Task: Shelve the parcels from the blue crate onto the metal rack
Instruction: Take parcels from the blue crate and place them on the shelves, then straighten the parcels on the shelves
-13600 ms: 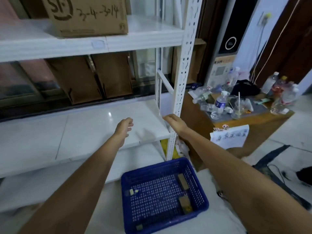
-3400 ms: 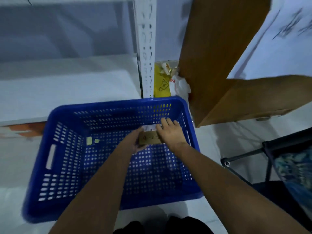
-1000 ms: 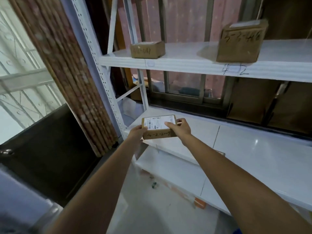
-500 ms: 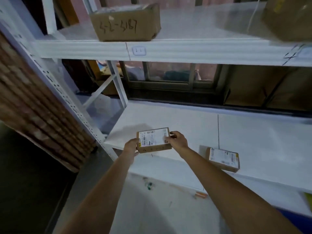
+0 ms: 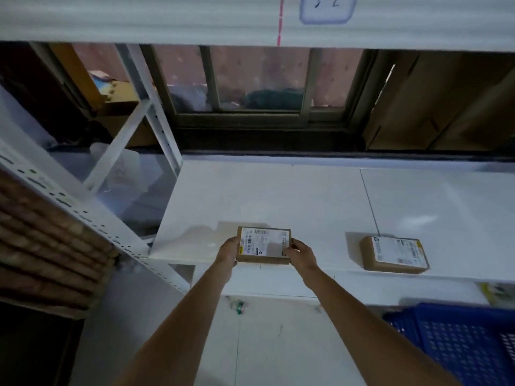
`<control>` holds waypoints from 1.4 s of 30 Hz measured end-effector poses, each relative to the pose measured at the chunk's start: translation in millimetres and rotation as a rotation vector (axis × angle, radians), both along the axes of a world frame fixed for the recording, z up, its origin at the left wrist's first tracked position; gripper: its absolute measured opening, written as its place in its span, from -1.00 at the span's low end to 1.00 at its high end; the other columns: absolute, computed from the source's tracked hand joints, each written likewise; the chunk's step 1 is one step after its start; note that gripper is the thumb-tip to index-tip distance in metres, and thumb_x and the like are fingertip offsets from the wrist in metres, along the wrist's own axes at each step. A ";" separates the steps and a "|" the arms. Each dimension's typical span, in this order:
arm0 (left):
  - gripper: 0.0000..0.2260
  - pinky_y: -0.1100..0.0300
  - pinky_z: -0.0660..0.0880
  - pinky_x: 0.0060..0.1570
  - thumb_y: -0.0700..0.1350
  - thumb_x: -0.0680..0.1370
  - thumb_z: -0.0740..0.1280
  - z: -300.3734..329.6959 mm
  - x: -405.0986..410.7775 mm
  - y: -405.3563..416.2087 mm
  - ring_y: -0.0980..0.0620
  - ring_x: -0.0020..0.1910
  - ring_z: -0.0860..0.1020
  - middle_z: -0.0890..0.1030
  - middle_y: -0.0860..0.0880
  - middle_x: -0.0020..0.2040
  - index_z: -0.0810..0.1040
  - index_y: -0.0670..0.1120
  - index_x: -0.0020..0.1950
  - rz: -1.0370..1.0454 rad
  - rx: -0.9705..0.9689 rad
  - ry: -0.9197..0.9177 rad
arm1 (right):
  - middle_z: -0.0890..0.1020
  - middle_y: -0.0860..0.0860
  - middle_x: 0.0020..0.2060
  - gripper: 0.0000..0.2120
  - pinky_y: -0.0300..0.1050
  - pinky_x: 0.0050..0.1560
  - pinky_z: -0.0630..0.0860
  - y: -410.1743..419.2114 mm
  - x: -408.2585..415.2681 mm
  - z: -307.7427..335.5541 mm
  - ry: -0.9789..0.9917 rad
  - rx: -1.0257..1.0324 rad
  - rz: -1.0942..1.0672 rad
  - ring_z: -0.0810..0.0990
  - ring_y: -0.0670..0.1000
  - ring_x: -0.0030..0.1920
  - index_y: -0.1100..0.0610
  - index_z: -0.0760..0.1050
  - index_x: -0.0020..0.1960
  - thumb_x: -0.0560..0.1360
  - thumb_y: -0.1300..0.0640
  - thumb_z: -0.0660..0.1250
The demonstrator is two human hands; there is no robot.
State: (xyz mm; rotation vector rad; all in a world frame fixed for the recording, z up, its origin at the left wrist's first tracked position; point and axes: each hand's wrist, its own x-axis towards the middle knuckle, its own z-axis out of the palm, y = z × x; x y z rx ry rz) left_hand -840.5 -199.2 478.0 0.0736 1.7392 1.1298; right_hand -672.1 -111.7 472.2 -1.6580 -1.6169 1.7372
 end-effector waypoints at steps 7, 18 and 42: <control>-0.76 0.11 0.32 -0.02 -0.04 0.61 0.10 -23.9 -5.5 1.8 0.03 -0.14 0.46 0.57 -0.01 -0.18 0.50 -0.01 -0.16 -0.060 0.004 -0.021 | 0.57 0.07 0.23 -0.57 -0.09 0.03 0.46 0.4 -1.8 -20.0 -0.033 -0.030 -0.001 0.54 0.10 0.12 0.12 0.46 0.36 0.49 0.26 0.31; -0.79 0.04 0.28 0.21 -0.04 0.62 0.12 -14.6 -7.7 -11.0 -0.08 0.26 0.41 0.48 -0.06 0.20 0.47 -0.07 0.15 -0.010 -0.010 0.002 | 0.36 0.10 0.44 -0.29 0.00 0.28 0.42 0.0 2.2 -14.2 -0.118 0.045 0.033 0.40 0.13 0.39 0.11 0.15 0.55 0.48 0.18 0.38; -0.75 0.07 0.44 0.07 0.06 0.54 0.32 379.0 -4.6 -129.8 -0.02 0.08 0.53 0.57 -0.04 0.20 0.54 -0.08 0.11 -0.228 0.255 0.402 | 0.35 0.04 0.42 -0.36 -0.12 0.28 0.36 -69.1 49.4 384.1 -0.066 0.528 0.473 0.40 0.06 0.35 0.07 0.30 0.46 0.46 -0.07 0.41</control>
